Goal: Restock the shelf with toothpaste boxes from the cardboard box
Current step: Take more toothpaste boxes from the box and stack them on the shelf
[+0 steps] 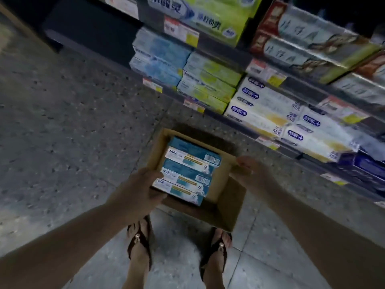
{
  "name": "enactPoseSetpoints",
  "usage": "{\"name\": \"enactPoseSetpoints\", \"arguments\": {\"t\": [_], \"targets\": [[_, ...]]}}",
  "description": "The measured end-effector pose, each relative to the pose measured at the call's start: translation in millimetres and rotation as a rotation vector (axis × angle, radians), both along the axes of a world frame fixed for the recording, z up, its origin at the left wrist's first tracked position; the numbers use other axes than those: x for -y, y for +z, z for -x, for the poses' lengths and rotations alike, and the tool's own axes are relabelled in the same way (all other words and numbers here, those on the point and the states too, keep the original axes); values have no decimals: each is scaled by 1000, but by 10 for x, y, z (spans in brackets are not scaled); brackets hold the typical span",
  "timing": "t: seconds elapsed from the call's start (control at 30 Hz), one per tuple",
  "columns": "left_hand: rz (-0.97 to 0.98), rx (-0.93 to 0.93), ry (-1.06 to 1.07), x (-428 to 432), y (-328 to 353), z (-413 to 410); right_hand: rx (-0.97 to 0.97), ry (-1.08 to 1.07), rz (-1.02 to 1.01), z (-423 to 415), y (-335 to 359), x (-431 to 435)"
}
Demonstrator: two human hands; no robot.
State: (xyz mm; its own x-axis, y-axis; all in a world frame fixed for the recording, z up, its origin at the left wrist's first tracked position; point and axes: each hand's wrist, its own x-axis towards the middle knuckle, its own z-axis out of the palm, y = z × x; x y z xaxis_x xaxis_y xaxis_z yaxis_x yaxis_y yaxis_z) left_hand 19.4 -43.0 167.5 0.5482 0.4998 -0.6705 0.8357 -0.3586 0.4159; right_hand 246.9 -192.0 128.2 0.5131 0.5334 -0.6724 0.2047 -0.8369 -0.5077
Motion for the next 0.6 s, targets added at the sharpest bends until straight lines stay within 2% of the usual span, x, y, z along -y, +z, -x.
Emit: {"name": "enactPoseSetpoints", "arguments": {"t": [0.13,0.3,0.6], "targets": [[-34,15,-36,-245,-543,-22,40,-73,6,71,-691,-168],[-34,36,-36,-317,-1233,-65,132,87,17,43,-1417,-266],[-3,56,-4,-198,-2175,38,168,161,7,-29,-2259,-217]]}}
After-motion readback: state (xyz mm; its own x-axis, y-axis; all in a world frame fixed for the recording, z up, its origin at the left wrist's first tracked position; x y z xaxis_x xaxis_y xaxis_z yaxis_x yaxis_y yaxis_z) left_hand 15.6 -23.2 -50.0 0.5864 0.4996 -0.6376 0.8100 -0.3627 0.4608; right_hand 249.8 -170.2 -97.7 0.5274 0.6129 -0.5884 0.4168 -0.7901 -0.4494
